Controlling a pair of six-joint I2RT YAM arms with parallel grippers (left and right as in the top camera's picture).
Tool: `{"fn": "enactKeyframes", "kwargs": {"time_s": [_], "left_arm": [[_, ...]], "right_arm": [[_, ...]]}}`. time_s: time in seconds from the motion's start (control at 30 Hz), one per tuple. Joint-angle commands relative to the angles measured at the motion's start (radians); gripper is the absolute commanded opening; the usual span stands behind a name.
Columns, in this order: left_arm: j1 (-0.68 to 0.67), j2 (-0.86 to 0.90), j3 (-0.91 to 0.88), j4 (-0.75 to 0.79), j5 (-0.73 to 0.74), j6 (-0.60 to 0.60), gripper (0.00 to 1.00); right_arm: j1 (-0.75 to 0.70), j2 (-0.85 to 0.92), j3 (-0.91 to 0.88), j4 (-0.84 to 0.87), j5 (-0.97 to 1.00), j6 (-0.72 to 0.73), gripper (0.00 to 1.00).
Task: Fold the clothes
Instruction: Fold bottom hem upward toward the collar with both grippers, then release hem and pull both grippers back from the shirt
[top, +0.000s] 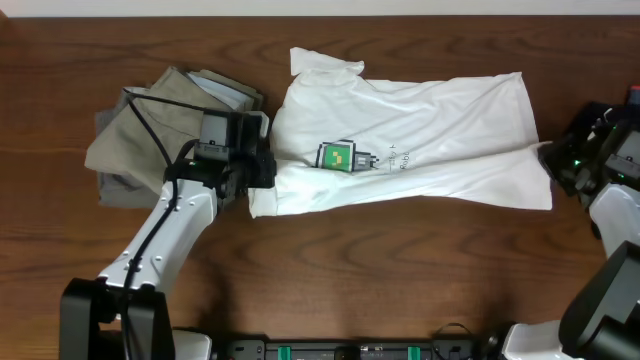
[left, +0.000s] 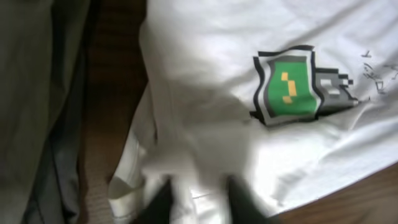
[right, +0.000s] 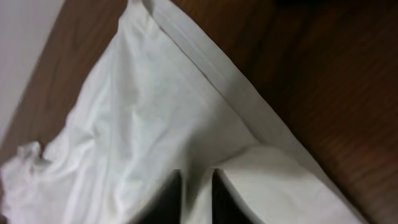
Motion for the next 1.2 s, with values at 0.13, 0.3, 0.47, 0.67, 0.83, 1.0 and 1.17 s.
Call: {"fn": "enactKeyframes", "kwargs": {"time_s": [0.13,0.3,0.47,0.67,0.83,1.0,1.17], "left_arm": [[0.004,-0.032,0.023,-0.037,0.06,0.008,0.69],[0.004,-0.053,0.023,-0.167,0.097,-0.001,0.69],[0.004,-0.052,0.017,-0.32,0.096,-0.003,0.69],[0.004,-0.035,-0.031,-0.37,0.093,-0.006,0.69],[0.004,0.035,-0.06,-0.32,-0.011,-0.006,0.63],[0.004,0.112,-0.06,-0.256,-0.039,-0.006,0.5],[0.004,0.175,-0.06,-0.218,-0.04,-0.006,0.33]], "right_arm": [[-0.005,0.003,0.011,-0.035,-0.086,-0.083,0.48],[-0.005,0.003,0.011,-0.137,-0.091,-0.141,0.5],[-0.005,0.004,0.011,-0.272,-0.038,-0.175,0.53],[-0.005,0.004,0.01,-0.465,0.208,-0.121,0.6],[-0.006,0.004,0.005,-0.439,0.227,-0.087,0.59],[-0.005,0.004,-0.021,-0.409,0.235,-0.039,0.57],[-0.006,0.004,-0.077,-0.338,0.283,0.012,0.52]]}}
